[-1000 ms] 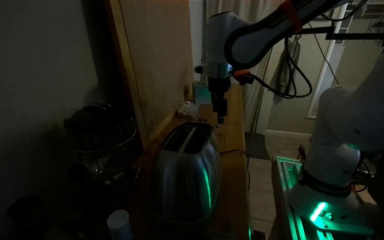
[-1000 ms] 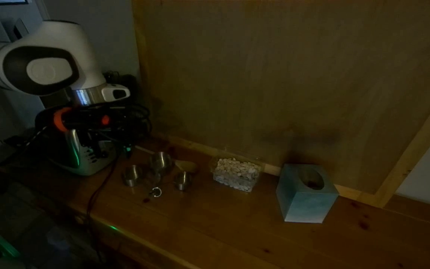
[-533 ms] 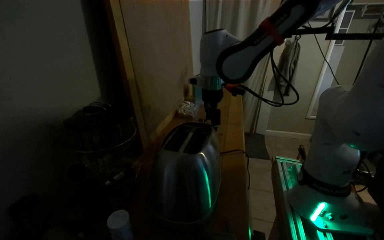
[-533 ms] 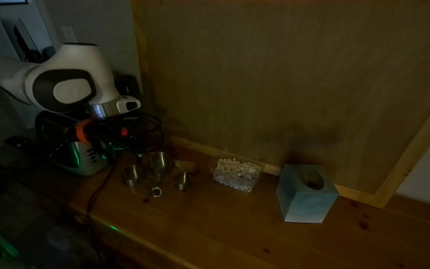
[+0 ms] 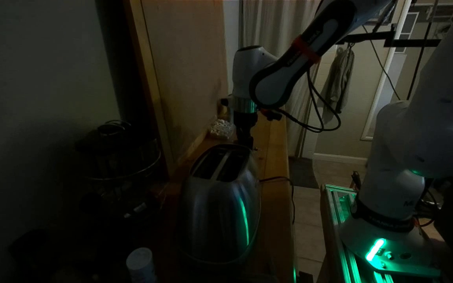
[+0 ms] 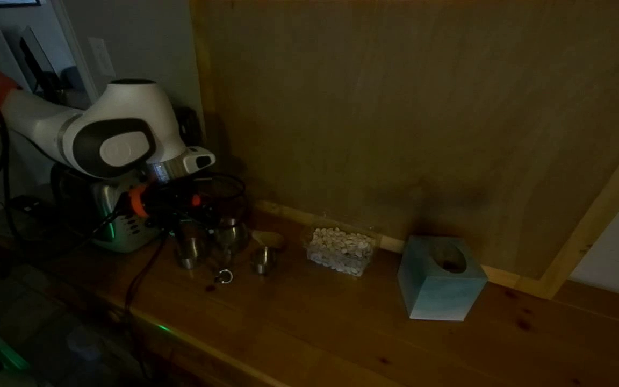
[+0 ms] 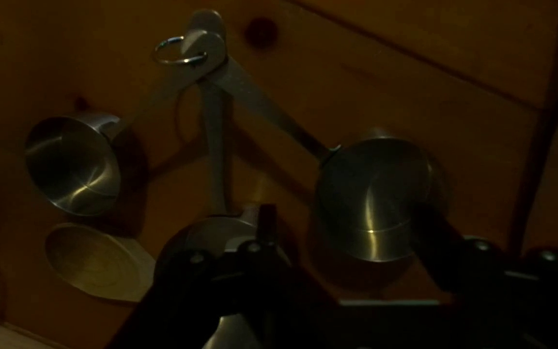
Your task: Stack the silver items
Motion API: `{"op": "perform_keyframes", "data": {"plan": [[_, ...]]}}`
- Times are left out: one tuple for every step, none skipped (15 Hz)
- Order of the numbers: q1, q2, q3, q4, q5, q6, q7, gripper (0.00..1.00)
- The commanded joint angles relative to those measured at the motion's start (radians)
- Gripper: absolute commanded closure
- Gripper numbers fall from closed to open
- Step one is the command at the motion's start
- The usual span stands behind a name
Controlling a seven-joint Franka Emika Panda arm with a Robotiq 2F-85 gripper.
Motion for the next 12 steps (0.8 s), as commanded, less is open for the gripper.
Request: {"op": "perform_keyframes", "data": {"plan": [[-0.009,0.058,-0.005,0.033,0.020,0.026,-0.030,0.57],[-0.009,0.066,-0.005,0.036,0.021,0.029,-0.032,0.65],[-0.010,0.073,-0.005,0.040,0.025,0.029,-0.035,0.71],[-0.010,0.081,-0.004,0.043,0.024,0.026,-0.034,0.78],[-0.010,0.089,-0.002,0.045,0.025,0.025,-0.035,0.85],[-0.011,0.095,-0.002,0.049,0.027,0.024,-0.037,0.52],[-0.012,0.101,-0.001,0.051,0.027,0.025,-0.038,0.46],[-0.013,0.109,-0.001,0.054,0.025,0.027,-0.036,0.45],[-0.012,0.112,0.001,0.054,0.027,0.029,-0.041,0.42],[-0.014,0.117,0.002,0.056,0.024,0.031,-0.038,0.46],[-0.014,0.121,0.003,0.058,0.025,0.032,-0.040,0.55],[-0.014,0.124,0.004,0.060,0.024,0.033,-0.041,0.68]]}}
